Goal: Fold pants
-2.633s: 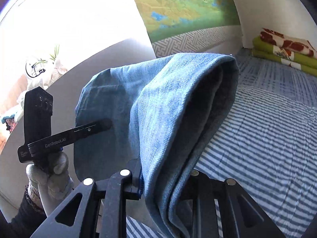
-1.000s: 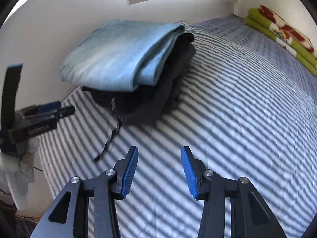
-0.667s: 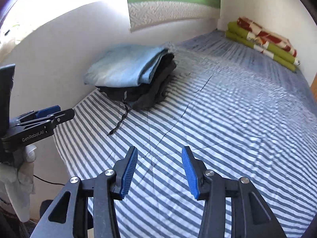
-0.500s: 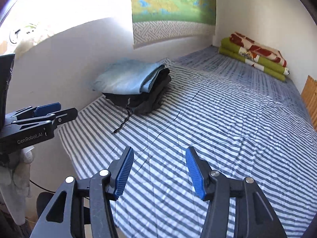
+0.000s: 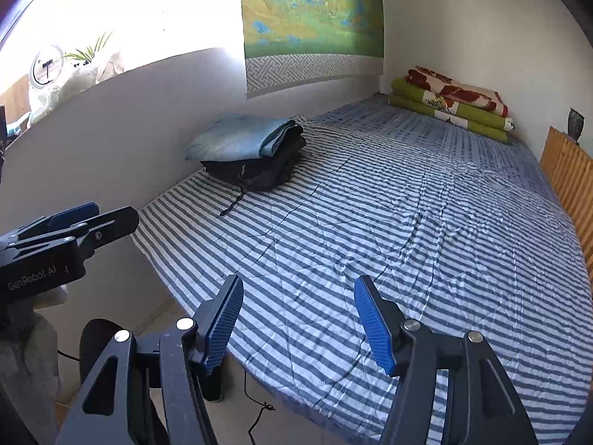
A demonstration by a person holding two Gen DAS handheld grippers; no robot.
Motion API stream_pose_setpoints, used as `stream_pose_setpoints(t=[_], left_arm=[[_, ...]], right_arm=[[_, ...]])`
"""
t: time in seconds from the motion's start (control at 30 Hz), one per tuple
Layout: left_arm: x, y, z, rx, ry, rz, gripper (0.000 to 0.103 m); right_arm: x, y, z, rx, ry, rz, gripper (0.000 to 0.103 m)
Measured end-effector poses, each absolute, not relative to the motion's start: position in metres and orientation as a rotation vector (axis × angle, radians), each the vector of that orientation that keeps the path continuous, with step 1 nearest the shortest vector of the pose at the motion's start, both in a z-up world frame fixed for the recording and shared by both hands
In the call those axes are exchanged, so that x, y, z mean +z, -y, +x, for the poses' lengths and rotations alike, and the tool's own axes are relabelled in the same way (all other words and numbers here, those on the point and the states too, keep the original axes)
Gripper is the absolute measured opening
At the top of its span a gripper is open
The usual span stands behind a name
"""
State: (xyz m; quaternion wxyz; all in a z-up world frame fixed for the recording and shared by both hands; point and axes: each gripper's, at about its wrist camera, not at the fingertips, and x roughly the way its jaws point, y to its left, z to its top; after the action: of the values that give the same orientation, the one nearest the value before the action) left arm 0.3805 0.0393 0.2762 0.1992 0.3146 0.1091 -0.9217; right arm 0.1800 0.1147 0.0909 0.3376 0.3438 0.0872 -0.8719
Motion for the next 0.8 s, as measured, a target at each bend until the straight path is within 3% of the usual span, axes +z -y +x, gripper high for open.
stream_pose_setpoints(t=[0.37, 0.8], left_arm=[[0.269, -0.053, 0.398, -2.588, -0.301, 0.865, 0.098], [0.228, -0.021, 0.386, -2.507, -0.293, 0.964, 0.098]], right_arm=[[0.086, -0.134, 0.194, -2.33, -0.21, 0.89, 0.065], [0.049, -0.134, 0.183, -2.343, -0.195, 0.995, 0.065]])
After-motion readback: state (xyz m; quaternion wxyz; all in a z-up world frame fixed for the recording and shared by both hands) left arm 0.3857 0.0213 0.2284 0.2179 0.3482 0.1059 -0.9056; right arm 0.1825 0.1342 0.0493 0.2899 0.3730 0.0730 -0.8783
